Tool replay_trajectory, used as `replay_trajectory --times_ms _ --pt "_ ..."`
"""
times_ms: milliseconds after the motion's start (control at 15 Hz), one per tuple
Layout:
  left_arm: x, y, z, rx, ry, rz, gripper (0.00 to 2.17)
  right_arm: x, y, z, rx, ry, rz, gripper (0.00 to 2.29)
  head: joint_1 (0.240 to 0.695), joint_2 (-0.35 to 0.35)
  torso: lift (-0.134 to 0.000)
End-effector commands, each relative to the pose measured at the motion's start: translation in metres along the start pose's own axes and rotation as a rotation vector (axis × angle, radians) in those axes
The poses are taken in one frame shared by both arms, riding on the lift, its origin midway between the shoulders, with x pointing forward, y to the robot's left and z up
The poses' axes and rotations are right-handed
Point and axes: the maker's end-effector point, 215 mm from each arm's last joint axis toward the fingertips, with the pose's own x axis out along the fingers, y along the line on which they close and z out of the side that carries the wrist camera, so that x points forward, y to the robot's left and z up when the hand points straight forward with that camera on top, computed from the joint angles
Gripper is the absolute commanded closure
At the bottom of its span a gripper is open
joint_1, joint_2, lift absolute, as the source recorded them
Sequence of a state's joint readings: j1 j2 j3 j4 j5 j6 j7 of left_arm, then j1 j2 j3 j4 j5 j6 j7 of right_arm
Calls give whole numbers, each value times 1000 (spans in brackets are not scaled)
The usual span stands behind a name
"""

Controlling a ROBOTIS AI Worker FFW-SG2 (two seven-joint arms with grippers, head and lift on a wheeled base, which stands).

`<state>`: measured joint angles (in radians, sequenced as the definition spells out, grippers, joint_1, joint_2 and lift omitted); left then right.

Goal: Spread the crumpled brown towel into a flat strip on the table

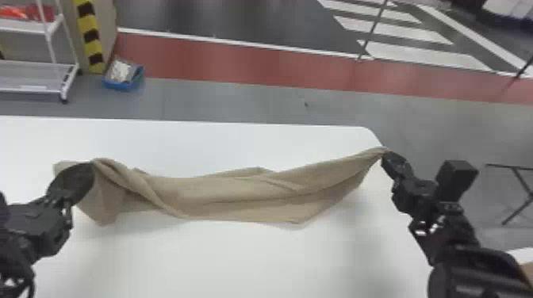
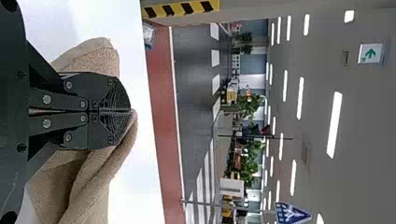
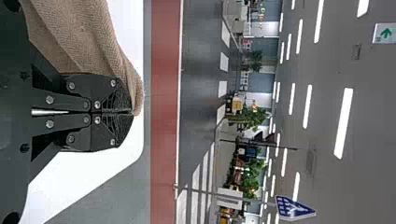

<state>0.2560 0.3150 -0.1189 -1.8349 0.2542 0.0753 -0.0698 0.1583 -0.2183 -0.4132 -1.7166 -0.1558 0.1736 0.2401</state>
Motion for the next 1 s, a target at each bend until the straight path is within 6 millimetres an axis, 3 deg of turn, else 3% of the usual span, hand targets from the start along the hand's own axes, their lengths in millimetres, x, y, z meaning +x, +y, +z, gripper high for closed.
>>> replay_trajectory --times_ms 0,133,200,267,400,467,533,600,733,800,867,933 --pt "36 1 16 4 -38 -7 1825 21 13 16 -4 -50 12 1767 695 -281 -124" --pt "72 17 40 -7 -86 11 1825 49 23 28 12 -66 20 1767 695 -265 -124" --pt "85 24 59 -19 -132 18 1825 59 27 44 22 -104 23 1764 695 -256 -124" --pt "95 37 92 -31 -224 55 1825 68 31 61 46 -159 29 1767 691 -246 -124" --pt "107 59 122 -67 -274 101 1825 72 38 93 68 -256 37 1767 640 -220 -124" --pt "105 67 126 -68 -286 112 1821 69 36 100 94 -288 37 1767 611 -207 -124" --pt "99 71 120 -66 -282 117 1811 66 28 99 94 -293 36 1767 571 -186 -124" --pt "90 80 99 -55 -248 116 1720 61 20 80 77 -258 37 1767 560 -179 -124" --pt "71 72 41 -16 -154 100 1447 39 14 39 54 -201 57 1767 570 -178 -124" --pt "60 66 18 10 -111 95 1116 25 12 25 42 -193 57 1767 589 -180 -124" --pt "47 53 -3 49 -48 79 407 12 8 13 32 -188 53 1767 641 -186 -124" --pt "29 51 -23 70 35 84 130 1 2 2 34 -182 43 1767 666 -192 -124"
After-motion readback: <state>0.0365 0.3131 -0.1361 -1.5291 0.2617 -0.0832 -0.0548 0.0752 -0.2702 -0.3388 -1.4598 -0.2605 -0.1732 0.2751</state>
